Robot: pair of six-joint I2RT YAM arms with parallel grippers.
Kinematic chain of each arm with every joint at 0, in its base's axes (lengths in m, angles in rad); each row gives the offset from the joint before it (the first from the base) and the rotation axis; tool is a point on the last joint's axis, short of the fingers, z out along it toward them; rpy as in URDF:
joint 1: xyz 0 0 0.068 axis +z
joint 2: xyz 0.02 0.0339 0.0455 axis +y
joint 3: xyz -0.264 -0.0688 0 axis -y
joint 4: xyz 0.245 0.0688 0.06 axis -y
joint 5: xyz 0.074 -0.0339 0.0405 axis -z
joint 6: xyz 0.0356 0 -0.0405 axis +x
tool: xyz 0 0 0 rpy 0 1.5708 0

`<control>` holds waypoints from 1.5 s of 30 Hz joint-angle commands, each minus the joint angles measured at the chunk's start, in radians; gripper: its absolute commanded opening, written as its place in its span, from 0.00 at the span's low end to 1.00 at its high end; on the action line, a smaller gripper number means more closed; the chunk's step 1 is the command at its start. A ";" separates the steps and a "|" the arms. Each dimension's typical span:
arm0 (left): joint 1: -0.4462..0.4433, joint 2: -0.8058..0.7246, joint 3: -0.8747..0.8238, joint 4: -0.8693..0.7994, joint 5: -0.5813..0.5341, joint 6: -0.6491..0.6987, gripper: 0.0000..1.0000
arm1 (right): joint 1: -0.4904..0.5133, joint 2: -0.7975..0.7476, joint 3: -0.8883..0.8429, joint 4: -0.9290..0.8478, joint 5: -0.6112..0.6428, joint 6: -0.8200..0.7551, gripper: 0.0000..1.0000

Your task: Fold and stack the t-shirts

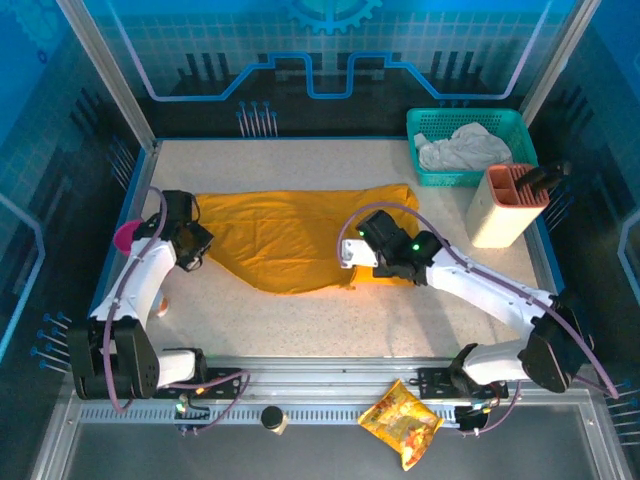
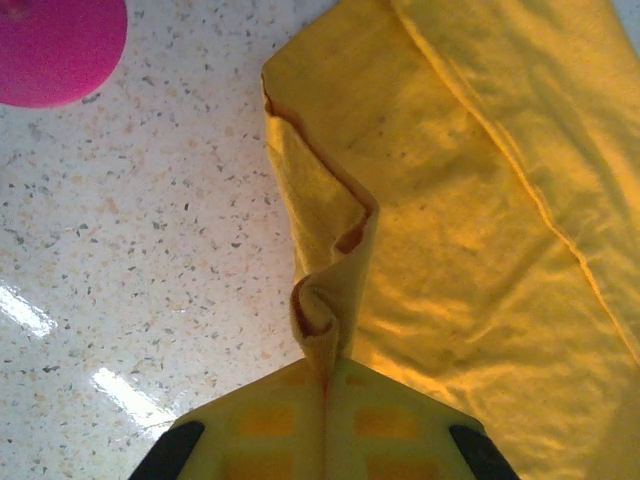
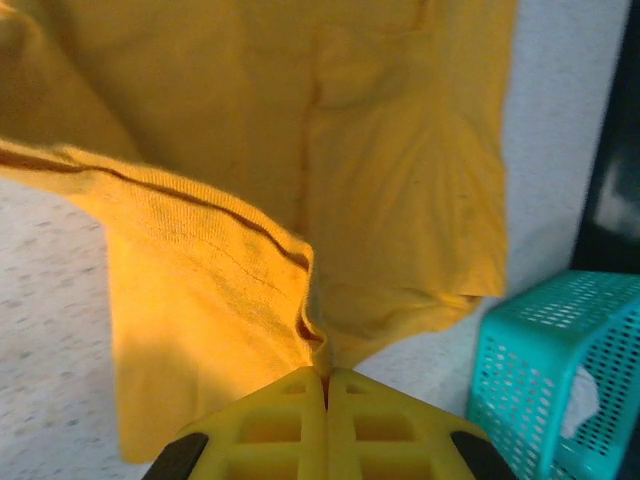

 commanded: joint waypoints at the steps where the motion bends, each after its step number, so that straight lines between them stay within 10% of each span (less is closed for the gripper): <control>1: -0.002 0.023 0.063 -0.066 -0.036 0.033 0.00 | -0.015 0.074 0.041 0.052 0.107 0.000 0.00; 38: -0.002 0.545 0.415 -0.094 -0.283 0.071 0.00 | -0.257 0.562 0.269 0.578 0.162 -0.140 0.00; 45: -0.002 0.597 0.430 -0.061 -0.229 0.080 0.46 | -0.284 0.679 0.323 0.585 0.235 -0.049 0.11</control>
